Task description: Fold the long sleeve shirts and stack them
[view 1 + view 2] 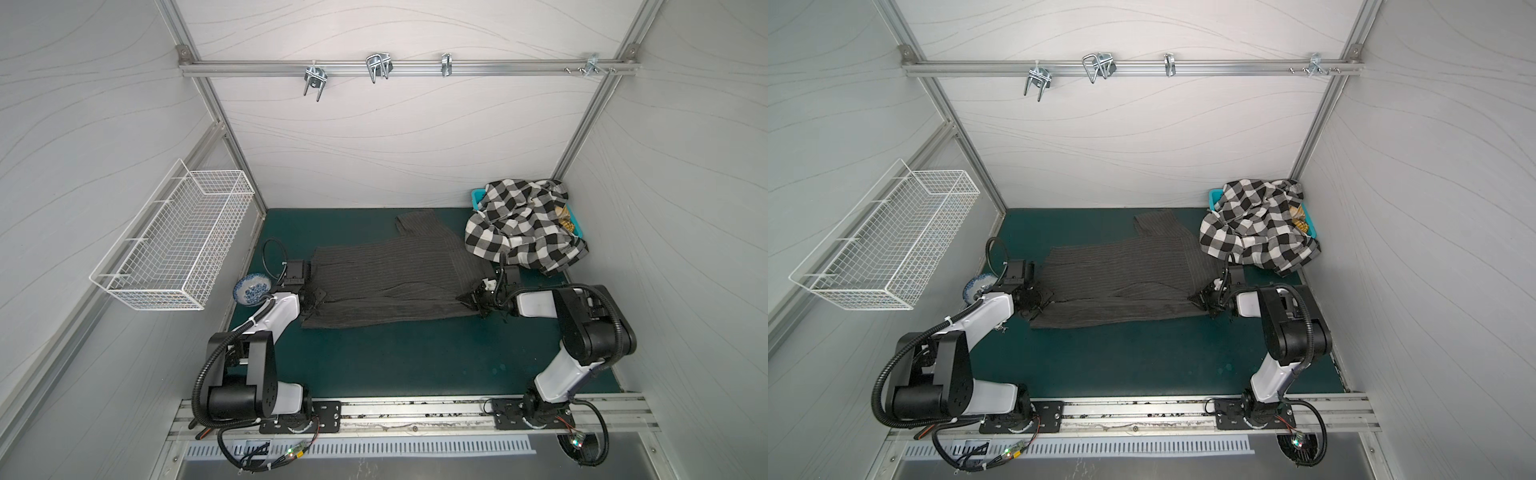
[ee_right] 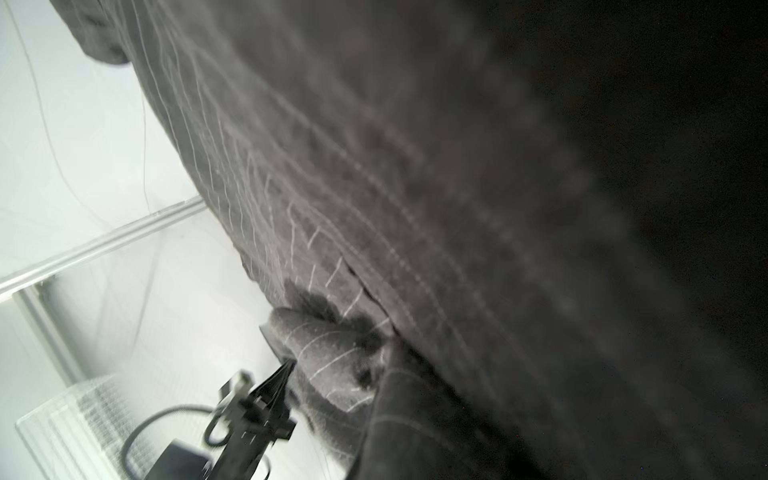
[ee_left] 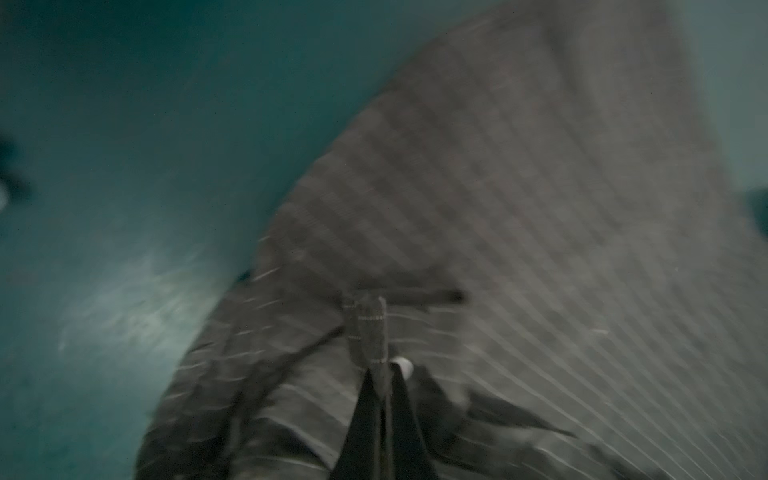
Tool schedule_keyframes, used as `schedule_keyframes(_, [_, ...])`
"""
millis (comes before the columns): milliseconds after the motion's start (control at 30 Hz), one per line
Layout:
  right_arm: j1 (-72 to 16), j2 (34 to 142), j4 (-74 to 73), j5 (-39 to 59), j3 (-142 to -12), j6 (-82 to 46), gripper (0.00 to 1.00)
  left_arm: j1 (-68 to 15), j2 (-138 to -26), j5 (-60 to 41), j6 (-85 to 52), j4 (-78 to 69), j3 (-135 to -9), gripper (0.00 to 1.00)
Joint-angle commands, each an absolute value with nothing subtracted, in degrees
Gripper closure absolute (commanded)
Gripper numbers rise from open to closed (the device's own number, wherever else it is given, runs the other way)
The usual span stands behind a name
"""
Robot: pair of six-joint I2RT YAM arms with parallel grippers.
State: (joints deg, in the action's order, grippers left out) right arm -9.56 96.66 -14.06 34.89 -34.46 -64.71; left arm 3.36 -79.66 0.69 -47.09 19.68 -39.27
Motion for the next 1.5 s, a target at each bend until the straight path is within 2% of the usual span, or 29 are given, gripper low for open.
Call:
schedule_keyframes(0, [-10.0, 94.2, -14.1, 34.6, -33.5, -64.5, 0.95, 4.0, -77.9, 4.5, -49.3, 15.6, -40.0, 1.0])
schedule_keyframes(33, [-10.2, 93.2, -11.9, 33.7, -33.6, -63.7, 0.86, 4.0, -77.7, 5.0, -49.1, 16.0, -40.0, 1.0])
schedule_keyframes(100, [-10.1, 90.7, -4.6, 31.5, -34.9, -61.5, 0.58, 3.9, -77.0, 4.0, -48.8, 15.4, -39.9, 1.0])
schedule_keyframes(167, [-10.1, 89.3, 2.8, 28.9, -36.9, -59.7, 0.5, 4.0, -76.6, 3.0, -49.4, 15.4, -39.6, 1.0])
schedule_keyframes(233, [-10.1, 88.6, 7.2, 27.7, -38.3, -58.8, 0.51, 4.0, -76.4, 2.1, -50.0, 15.9, -39.1, 1.0])
schedule_keyframes(267, [-10.1, 88.6, 8.6, 27.6, -38.8, -58.6, 0.55, 4.0, -76.5, 1.7, -50.4, 16.4, -39.0, 0.96])
schedule_keyframes(300, [-10.1, 88.7, 9.1, 27.4, -39.1, -58.6, 0.59, 4.0, -76.4, 1.3, -50.7, 16.7, -38.8, 0.85])
schedule_keyframes(367, [-10.1, 89.3, 10.9, 27.1, -39.7, -58.5, 0.72, 4.0, -76.2, 1.0, -51.2, 17.7, -38.4, 0.72])
schedule_keyframes(433, [-10.4, 90.0, 12.2, 27.1, -40.2, -58.3, 0.82, 3.9, -75.9, 0.8, -51.7, 19.4, -38.2, 0.76])
schedule_keyframes(500, [-10.5, 90.3, 12.9, 27.2, -40.4, -57.9, 0.91, 3.9, -76.1, 0.1, -51.7, 19.6, -38.2, 0.98])
schedule_keyframes(567, [-10.4, 90.3, 12.9, 27.2, -40.6, -57.6, 1.0, 3.9, -77.4, 0.2, -51.0, 19.9, -39.9, 1.0])
schedule_keyframes(767, [-7.9, 89.9, 6.6, 30.8, -39.9, -58.5, 1.0, 3.6, -86.0, -4.5, -46.4, 19.5, -56.5, 1.0])
schedule_keyframes(933, [-7.3, 88.0, 0.4, 33.5, -38.9, -59.9, 1.0, 3.6, -86.7, -5.9, -46.1, 16.5, -66.4, 1.0])
schedule_keyframes(1033, [-7.9, 86.5, -1.2, 33.2, -38.2, -59.9, 1.0, 3.7, -83.9, -3.6, -45.4, 13.6, -62.9, 1.0])
schedule_keyframes(1300, [-9.7, 88.4, -4.7, 33.4, -35.5, -59.8, 1.0, 4.7, -78.7, 3.1, -52.4, 9.6, -40.3, 1.0])
schedule_keyframes(1367, [-9.7, 87.9, -4.1, 33.1, -34.8, -59.2, 0.96, 4.7, -76.2, 3.9, -53.9, 8.9, -36.7, 1.0])
schedule_keyframes(1400, [-9.7, 87.6, -3.0, 32.8, -34.7, -58.7, 0.9, 4.7, -74.9, 4.6, -54.1, 9.3, -35.7, 1.0])
schedule_keyframes(1433, [-9.8, 87.5, -2.6, 32.8, -34.5, -58.3, 0.82, 4.7, -73.8, 4.9, -54.1, 9.3, -34.8, 1.0])
schedule_keyframes(1467, [-9.8, 87.1, -1.5, 32.9, -34.3, -57.7, 0.69, 4.7, -72.8, 5.0, -53.9, 9.3, -34.1, 1.0])
